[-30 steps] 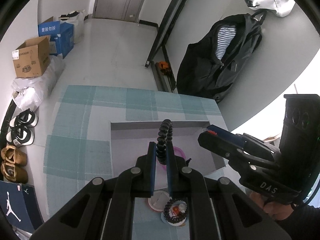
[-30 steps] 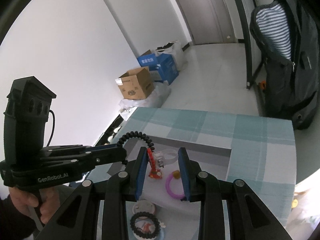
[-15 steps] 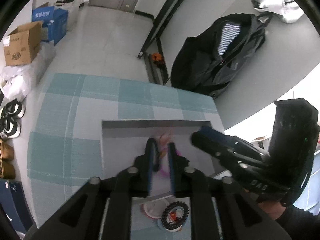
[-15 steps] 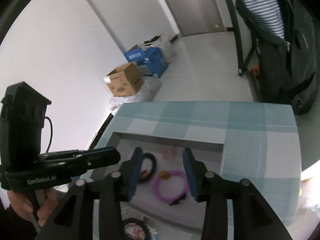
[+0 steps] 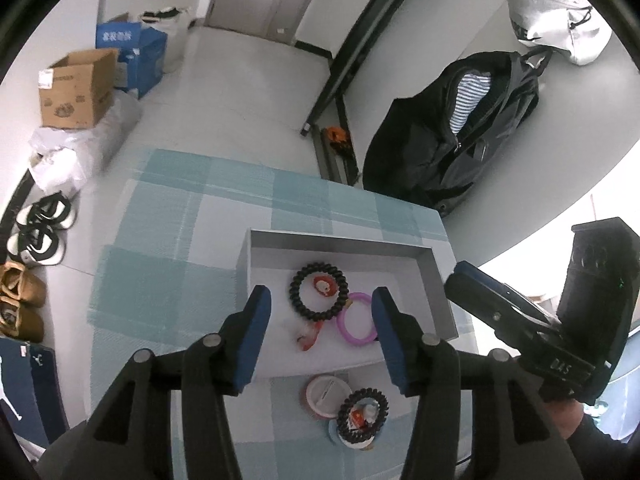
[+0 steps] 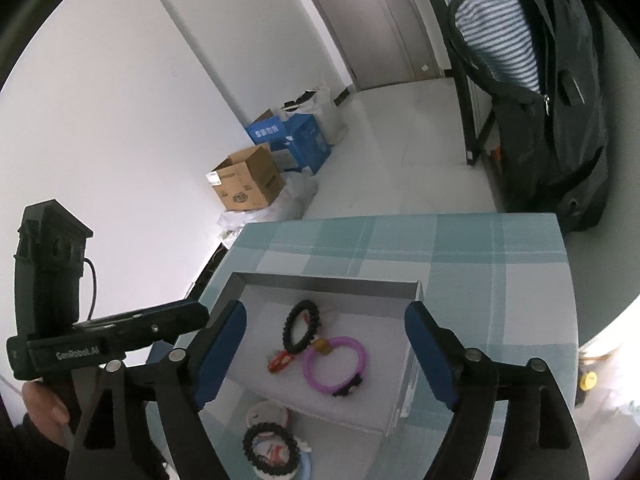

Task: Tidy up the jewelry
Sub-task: 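Lift the black coiled bracelet with the left gripper into the box and release, then move the right gripper back over the remaining black beaded bracelet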

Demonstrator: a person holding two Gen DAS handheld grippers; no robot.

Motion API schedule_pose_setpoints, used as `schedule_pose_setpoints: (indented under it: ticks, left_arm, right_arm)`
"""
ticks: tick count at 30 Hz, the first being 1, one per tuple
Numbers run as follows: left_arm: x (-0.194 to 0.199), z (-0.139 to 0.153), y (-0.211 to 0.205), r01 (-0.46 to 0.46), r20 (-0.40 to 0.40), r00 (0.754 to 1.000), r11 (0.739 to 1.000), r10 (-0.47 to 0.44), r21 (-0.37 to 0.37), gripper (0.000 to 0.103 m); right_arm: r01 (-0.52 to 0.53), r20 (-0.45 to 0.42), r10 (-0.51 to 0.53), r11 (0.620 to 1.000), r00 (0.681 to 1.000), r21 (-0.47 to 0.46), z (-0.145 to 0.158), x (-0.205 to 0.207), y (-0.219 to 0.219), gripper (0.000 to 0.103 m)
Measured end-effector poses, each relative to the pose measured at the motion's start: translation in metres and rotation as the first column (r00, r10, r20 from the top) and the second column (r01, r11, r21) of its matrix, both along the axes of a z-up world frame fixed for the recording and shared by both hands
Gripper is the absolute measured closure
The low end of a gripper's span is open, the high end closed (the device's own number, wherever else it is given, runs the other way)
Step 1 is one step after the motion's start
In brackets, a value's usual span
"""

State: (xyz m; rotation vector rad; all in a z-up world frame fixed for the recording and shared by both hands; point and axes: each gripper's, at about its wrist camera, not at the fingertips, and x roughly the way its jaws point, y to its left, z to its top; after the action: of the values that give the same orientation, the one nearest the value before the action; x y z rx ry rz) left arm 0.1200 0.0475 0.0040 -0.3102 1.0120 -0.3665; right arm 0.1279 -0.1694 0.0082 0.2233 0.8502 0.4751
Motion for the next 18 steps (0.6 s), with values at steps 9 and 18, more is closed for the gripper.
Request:
schedule_pose_setpoints:
  ticks: [9,18]
  left_arm:
    - [-0.026,0.003,0.0,-0.066,0.036,0.997,0.995,0.064,0.073,0.056]
    - [-0.057,-0.008,-0.015,-0.089,0.036,0.996,0.982,0.084,0.168,0.047]
  right_arm:
    - [-0.001,0.038,0.001,1.0,0.999,0.013,0.008,-0.028,-0.006,0.012]
    - [-0.006,0.031,0.006,1.0,1.0,-0.01,-0.001,-0.059,-0.012,0.008]
